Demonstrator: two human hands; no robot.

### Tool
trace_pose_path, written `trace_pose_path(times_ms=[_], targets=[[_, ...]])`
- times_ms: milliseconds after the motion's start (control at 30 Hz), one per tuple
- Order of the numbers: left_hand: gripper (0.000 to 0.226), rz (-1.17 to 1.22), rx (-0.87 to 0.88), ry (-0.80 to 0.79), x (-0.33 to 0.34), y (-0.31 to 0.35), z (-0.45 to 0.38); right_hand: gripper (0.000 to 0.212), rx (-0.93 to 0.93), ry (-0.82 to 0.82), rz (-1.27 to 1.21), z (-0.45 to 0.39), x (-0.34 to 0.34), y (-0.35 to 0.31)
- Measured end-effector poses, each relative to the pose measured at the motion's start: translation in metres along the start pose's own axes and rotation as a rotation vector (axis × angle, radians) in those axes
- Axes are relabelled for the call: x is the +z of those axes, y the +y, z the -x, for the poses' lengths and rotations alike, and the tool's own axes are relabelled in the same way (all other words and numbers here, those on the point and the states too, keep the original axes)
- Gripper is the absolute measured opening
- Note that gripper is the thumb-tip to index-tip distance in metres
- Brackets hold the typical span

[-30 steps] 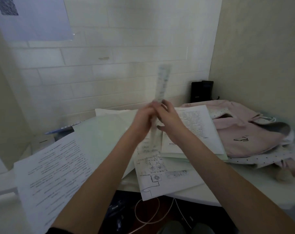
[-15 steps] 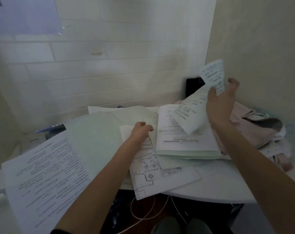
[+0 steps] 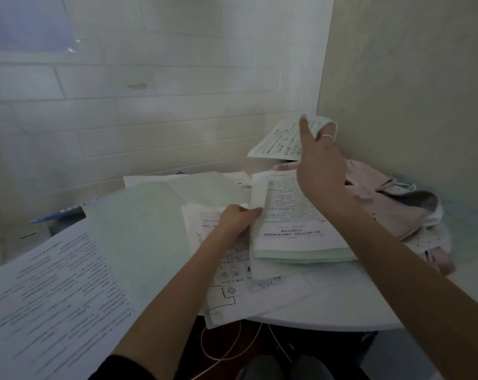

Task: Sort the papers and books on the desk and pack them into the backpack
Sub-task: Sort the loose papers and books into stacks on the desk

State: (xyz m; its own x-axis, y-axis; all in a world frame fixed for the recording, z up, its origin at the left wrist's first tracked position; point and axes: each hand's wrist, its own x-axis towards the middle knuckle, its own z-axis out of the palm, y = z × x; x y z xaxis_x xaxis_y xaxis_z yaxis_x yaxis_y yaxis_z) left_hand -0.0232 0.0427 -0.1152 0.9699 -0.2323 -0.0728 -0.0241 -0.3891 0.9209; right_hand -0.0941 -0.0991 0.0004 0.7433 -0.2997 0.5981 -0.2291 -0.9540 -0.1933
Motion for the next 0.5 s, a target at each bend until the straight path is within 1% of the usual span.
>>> trace_pose_path(times_ms=[33,100,167,267,300,400,467,500], targets=[[0.037,0.026,-0.005,-0.059,0.001,0.004,0.001,0.081,-0.027,0.022,0.048,-0.001,-0.001,-0.005],[0.038,0.099,-0.029,-0.168,0.002,0.012,0.005,0.08,-0.054,0.037,0.101,-0.005,-0.002,-0.015],[0.036,0.137,-0.047,-0.182,0.002,0.01,0.002,0.072,-0.063,-0.016,0.172,-0.007,-0.002,-0.028],[0.038,0.276,-0.097,-0.119,0.002,0.0,0.0,0.038,-0.074,-0.282,0.279,-0.003,0.007,-0.043],[0.037,0.325,-0.111,-0.102,0.002,-0.004,-0.001,0.034,-0.063,-0.375,0.278,0.0,0.014,-0.046],[0.027,0.471,-0.119,-0.129,0.0,-0.012,0.001,0.031,-0.007,-0.638,0.203,0.009,0.037,-0.049],[0.028,0.523,-0.108,-0.17,-0.003,-0.016,0.001,0.029,0.136,-0.902,0.039,0.011,0.054,-0.052],[0.029,0.535,-0.096,-0.186,-0.005,-0.018,0.002,0.03,0.233,-0.991,-0.065,0.011,0.062,-0.052]])
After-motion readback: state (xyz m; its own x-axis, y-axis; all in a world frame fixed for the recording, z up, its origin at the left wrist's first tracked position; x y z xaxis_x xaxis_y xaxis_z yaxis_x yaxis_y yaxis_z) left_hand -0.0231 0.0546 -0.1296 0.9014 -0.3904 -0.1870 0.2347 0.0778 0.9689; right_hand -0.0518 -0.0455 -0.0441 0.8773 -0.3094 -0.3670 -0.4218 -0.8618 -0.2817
